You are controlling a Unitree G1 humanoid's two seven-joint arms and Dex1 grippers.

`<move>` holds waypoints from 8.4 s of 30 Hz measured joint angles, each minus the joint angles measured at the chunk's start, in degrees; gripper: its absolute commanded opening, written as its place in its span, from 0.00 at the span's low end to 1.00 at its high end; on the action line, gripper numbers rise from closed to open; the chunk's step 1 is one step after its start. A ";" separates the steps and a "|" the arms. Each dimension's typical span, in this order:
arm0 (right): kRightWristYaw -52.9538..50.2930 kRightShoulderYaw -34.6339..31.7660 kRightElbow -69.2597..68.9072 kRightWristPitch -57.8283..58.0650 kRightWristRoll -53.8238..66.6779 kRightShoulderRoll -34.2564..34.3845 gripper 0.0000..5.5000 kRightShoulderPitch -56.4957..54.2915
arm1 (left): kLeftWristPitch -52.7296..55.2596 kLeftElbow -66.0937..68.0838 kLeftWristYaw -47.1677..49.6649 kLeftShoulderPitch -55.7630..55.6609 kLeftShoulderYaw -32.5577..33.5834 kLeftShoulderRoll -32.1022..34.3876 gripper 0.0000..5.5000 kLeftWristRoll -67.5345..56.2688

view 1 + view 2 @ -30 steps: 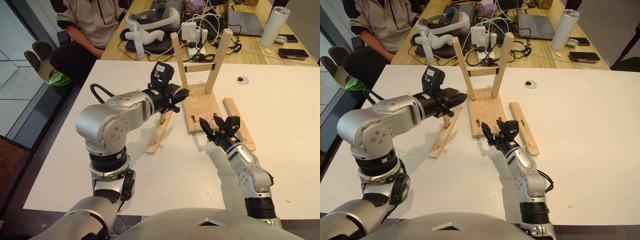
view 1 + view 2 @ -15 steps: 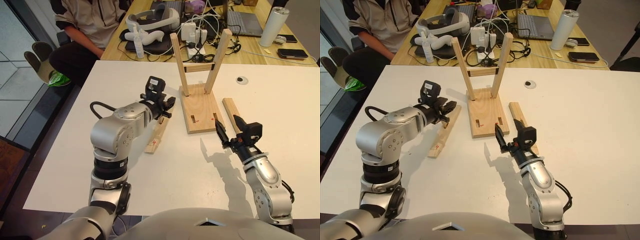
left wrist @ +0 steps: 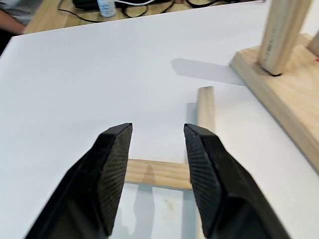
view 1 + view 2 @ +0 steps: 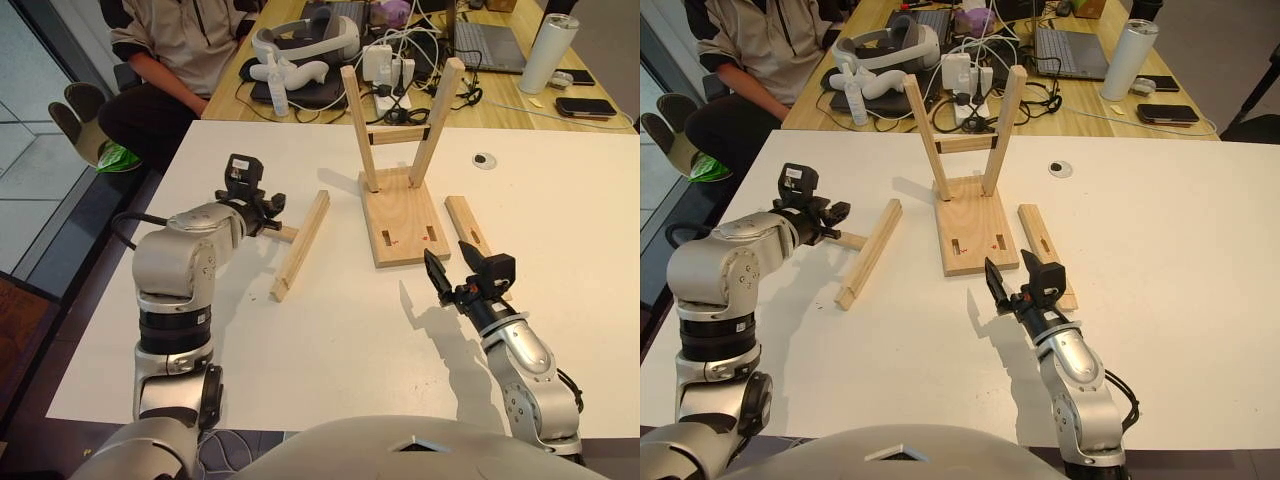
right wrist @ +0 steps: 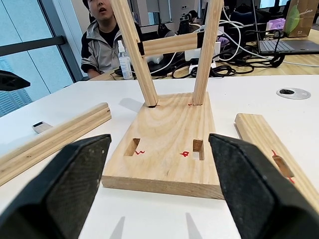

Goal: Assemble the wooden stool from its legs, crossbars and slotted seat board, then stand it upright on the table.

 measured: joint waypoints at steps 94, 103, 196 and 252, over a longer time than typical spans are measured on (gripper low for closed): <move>-23.13 -28.40 25.34 23.45 72.52 13.03 0.67 -60.31 | -76.23 -1.79 13.82 3.73 -21.72 10.66 0.19 66.02; -22.25 -26.63 25.37 23.98 75.68 11.91 0.55 -60.67 | -79.83 -1.80 13.86 6.69 -21.28 8.87 0.19 68.11; -12.60 -10.25 24.05 16.07 22.76 10.42 0.18 -44.68 | -58.17 -8.37 -2.91 11.44 -13.34 -9.13 0.63 32.04; -11.46 -6.07 10.41 2.50 -0.43 1.24 0.18 -29.40 | -40.10 -6.64 7.06 9.33 0.50 -18.03 0.63 15.06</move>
